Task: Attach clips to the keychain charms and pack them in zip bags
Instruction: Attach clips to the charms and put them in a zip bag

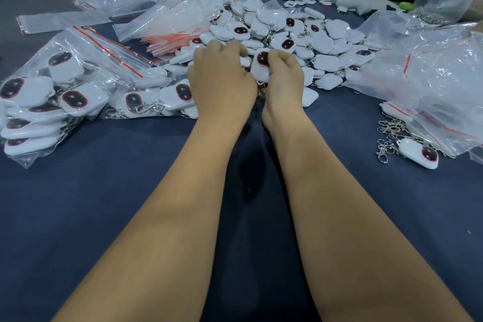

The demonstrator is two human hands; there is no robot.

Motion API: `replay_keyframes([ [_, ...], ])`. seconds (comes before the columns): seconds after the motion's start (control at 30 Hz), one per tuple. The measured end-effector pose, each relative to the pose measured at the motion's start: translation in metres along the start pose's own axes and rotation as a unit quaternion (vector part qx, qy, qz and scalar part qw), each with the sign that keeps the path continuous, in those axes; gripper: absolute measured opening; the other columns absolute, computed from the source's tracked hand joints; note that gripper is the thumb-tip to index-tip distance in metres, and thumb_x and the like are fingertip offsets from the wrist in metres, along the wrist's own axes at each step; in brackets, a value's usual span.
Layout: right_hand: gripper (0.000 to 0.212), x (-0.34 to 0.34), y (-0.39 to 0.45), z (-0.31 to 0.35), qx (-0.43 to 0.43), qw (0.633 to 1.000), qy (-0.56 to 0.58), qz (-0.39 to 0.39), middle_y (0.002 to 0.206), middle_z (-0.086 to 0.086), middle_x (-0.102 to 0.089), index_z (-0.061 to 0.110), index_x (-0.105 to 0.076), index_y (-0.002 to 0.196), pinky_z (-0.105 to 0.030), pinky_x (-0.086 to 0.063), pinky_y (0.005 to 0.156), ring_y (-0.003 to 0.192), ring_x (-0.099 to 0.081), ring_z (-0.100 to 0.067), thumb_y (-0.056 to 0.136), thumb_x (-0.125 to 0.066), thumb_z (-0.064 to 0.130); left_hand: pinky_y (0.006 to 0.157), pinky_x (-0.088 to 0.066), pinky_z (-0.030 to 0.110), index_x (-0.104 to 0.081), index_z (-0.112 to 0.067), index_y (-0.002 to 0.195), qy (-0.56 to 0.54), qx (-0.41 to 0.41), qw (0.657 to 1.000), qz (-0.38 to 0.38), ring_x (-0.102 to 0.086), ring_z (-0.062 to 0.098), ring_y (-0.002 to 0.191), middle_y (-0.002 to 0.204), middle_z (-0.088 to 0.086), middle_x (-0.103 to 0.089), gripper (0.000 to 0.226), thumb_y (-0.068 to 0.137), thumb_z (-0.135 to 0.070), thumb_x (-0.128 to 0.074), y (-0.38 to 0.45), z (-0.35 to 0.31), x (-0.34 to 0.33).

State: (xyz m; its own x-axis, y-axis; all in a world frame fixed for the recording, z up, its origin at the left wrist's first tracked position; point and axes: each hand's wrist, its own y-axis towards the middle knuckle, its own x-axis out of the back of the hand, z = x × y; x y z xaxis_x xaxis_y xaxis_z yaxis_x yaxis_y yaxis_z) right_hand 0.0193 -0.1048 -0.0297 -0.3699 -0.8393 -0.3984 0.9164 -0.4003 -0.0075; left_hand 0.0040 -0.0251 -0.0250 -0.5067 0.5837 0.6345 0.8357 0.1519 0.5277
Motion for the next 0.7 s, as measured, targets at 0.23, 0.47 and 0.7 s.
replay_keyframes([
  [0.23,0.011,0.0,-0.001,-0.003,0.06,0.985,-0.16,0.014,0.071,0.008,-0.056,0.009,-0.065,0.097,-0.015,-0.042,0.062,0.056,-0.047,0.001,0.095,-0.06,0.019,0.093,-0.027,0.041,-0.061,-0.022,0.114,0.203,0.051,0.973,0.095,-0.043,0.033,0.12,0.117,0.008,-0.06,0.034,0.08,-0.02,-0.06,0.002,0.013,0.004],
  [0.47,0.015,-0.005,-0.009,0.005,-0.037,0.994,0.058,0.083,0.074,-0.007,-0.059,0.008,-0.049,0.088,-0.023,-0.053,0.054,0.05,-0.061,-0.009,0.093,-0.051,-0.006,0.073,-0.032,0.028,-0.06,-0.022,0.111,-0.089,0.089,0.992,-0.007,-0.056,0.021,0.095,0.108,0.001,-0.065,0.029,0.084,-0.014,-0.051,0.007,0.012,0.008],
  [0.7,0.02,-0.011,-0.014,-0.002,-0.059,0.991,0.016,0.118,0.086,-0.015,-0.06,0.005,-0.048,0.107,-0.023,-0.053,0.058,0.063,-0.06,-0.015,0.091,-0.057,-0.005,0.063,-0.032,0.013,-0.064,-0.018,0.099,-0.203,0.037,0.974,-0.09,-0.047,0.009,0.082,0.095,-0.006,-0.052,0.027,0.082,-0.004,-0.048,0.003,0.006,0.01],
])
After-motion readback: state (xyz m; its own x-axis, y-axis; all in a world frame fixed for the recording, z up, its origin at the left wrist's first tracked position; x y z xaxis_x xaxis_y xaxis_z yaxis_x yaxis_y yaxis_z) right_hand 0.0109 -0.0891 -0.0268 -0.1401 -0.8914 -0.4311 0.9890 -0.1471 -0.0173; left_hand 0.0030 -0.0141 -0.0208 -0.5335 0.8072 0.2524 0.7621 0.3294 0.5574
